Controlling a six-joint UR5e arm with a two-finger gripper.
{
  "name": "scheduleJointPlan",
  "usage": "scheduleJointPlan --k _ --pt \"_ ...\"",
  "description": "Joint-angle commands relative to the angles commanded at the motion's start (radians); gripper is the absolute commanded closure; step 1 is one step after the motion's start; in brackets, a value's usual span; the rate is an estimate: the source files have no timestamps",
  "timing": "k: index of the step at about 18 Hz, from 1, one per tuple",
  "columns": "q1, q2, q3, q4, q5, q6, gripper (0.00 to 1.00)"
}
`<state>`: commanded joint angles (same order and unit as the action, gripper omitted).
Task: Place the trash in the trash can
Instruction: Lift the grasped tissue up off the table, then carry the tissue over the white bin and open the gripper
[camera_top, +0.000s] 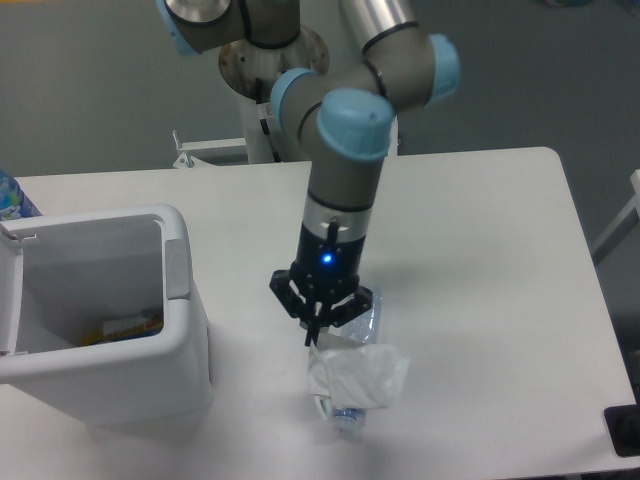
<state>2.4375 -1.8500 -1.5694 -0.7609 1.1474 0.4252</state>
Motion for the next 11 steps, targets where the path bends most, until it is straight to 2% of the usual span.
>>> scheduleJointPlan --k 5,11 --pt "-0.012 0.101 -0.009 0.0 -0.031 -0.143 0.9" --pt "-0.138 0.196 -0.024 -0.003 -0.029 -0.471 0.9"
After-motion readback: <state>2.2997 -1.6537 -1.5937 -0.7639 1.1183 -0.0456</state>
